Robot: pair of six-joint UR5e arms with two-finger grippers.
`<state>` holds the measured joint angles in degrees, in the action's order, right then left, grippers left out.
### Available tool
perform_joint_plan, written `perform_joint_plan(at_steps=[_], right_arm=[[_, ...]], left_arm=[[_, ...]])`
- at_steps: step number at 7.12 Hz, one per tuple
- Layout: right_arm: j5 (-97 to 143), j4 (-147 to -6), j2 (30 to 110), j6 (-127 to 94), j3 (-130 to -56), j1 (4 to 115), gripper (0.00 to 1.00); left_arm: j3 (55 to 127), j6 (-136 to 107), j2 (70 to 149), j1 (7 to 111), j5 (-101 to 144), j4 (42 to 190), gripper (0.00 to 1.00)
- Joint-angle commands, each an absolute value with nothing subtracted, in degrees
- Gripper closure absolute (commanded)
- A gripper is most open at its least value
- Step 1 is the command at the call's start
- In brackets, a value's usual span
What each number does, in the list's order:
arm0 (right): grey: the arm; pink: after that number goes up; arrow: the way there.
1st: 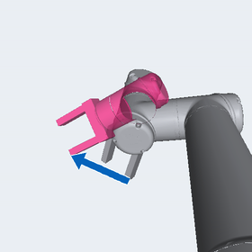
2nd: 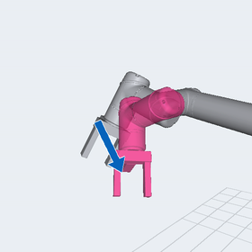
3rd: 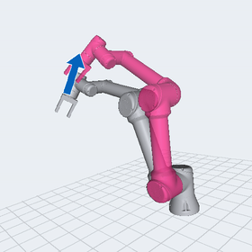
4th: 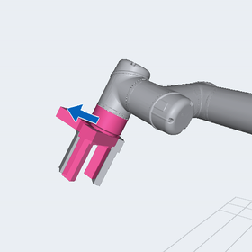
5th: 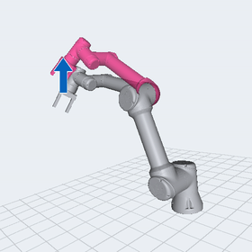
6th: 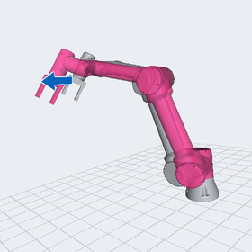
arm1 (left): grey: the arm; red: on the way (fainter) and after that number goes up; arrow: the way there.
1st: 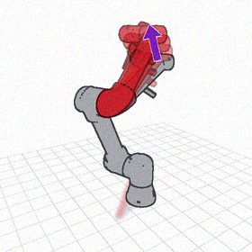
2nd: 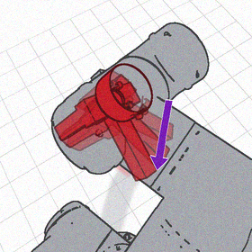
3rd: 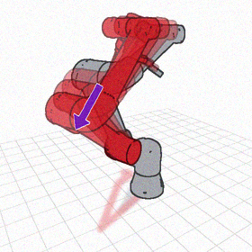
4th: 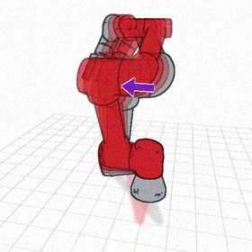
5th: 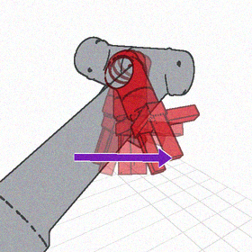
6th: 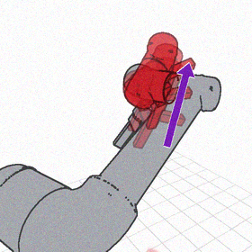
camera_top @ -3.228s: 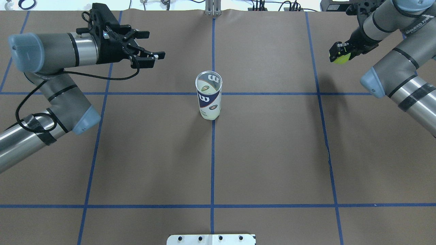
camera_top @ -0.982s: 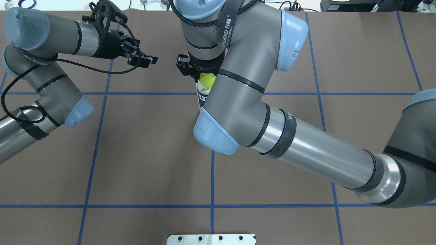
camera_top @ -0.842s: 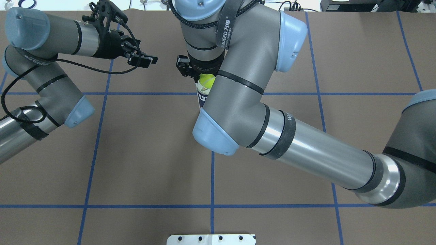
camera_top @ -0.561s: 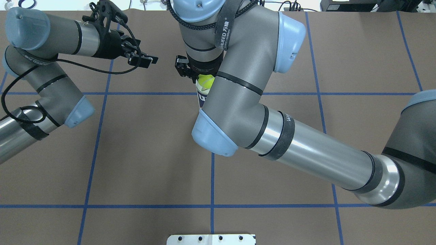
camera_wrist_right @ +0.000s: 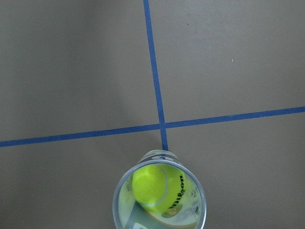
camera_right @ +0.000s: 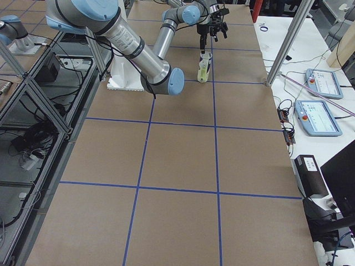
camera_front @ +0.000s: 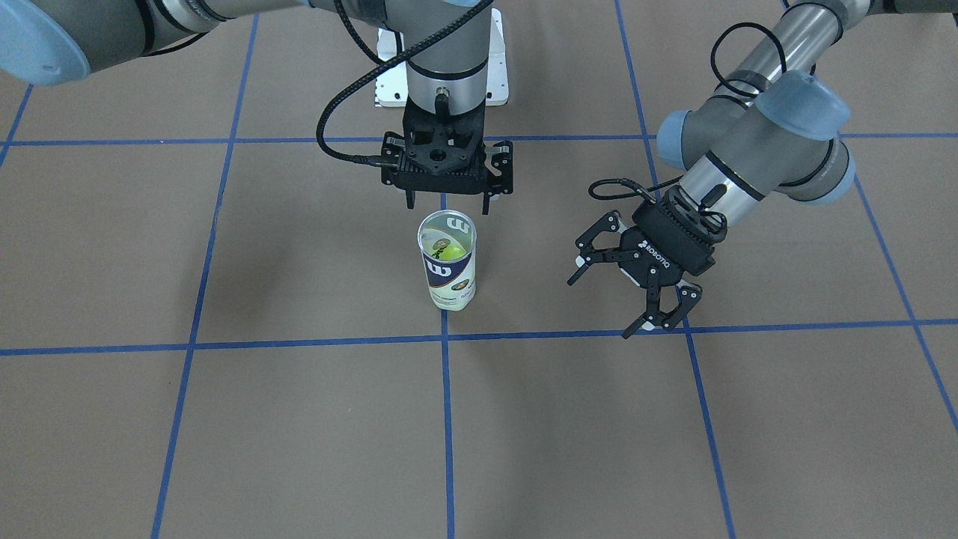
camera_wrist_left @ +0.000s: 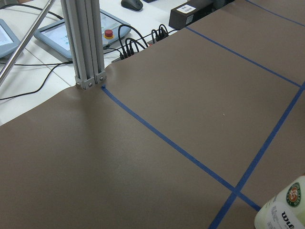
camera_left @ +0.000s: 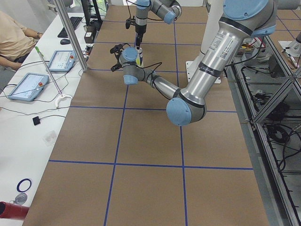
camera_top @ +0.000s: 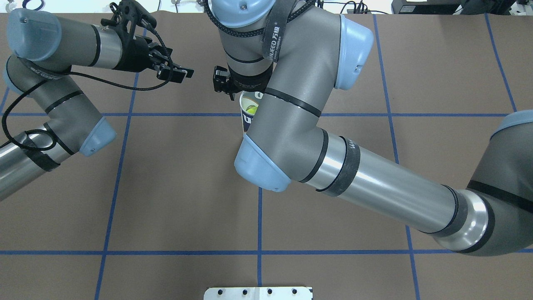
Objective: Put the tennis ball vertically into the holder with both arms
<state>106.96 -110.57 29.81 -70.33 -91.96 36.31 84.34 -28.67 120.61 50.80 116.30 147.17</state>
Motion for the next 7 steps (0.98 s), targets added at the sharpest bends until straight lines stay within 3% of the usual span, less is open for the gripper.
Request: perform_joint_plan(at_steps=[1, 3, 6, 7], right_arm=[[107.4, -110.5, 30.6, -67.6, -92.2, 37.6, 0.01], [111.6, -109.5, 33.6, -59.2, -92.2, 44.7, 0.01], [120.7, -101.8, 46.4, -39.5, -90.5, 58.7, 0.01], [124.6, -99.3, 48.1, -33.6, -85.8, 63.3, 0.01]], left_arm=[[85.2, -29.4, 120.2, 51.0, 116.5, 146.6, 0.01], [85.1, -38.5, 120.1, 50.8, 116.7, 146.2, 0.01], [85.5, -36.1, 119.9, 57.5, 118.2, 128.5, 0.01], [85.5, -28.6, 119.8, 61.0, 119.3, 120.9, 0.01]])
